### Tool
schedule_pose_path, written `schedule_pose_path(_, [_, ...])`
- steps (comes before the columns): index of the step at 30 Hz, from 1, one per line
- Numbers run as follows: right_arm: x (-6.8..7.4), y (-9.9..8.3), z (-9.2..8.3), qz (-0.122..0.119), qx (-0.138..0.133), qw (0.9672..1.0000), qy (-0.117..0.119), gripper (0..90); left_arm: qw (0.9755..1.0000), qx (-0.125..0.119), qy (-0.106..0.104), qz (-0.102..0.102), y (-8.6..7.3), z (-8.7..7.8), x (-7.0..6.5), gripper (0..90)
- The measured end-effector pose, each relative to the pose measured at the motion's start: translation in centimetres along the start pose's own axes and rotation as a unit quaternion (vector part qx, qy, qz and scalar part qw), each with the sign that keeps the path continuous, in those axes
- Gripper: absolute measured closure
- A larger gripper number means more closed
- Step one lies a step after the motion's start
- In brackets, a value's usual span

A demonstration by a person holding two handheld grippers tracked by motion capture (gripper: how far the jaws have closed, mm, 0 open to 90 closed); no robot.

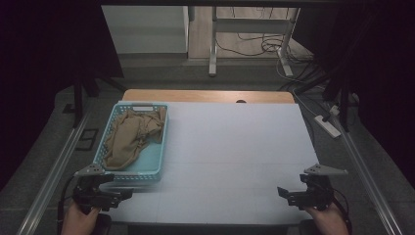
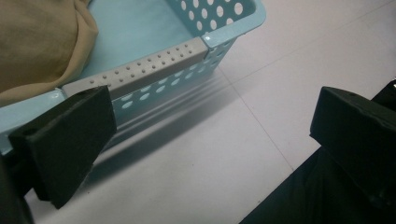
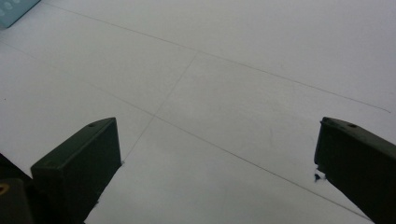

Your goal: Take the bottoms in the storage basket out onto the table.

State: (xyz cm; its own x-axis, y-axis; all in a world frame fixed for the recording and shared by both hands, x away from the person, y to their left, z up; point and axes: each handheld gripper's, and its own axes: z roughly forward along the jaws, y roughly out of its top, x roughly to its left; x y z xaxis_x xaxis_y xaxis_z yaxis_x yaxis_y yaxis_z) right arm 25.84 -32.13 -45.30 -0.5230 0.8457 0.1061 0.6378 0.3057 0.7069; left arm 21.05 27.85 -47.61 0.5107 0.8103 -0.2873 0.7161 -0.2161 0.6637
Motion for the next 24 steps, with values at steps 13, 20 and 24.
schedule_pose_path(13, [0.08, 0.22, 0.36, -0.003, 0.012, 0.9999, 0.006, 0.8, 1.0000, -0.005, 0.000, -0.003, -0.15, -0.16, 0.15, 0.0])
schedule_pose_path(20, [0.09, 0.25, 0.42, -0.005, 0.015, 0.9999, 0.007, 0.8, 1.0000, -0.004, -0.004, -0.005, -0.15, -0.14, 0.27, 0.0])
schedule_pose_path(24, [0.10, 0.25, 0.50, -0.007, 0.016, 0.9998, 0.006, 0.8, 0.9999, -0.005, -0.007, -0.006, -0.14, -0.15, 0.29, 0.0])
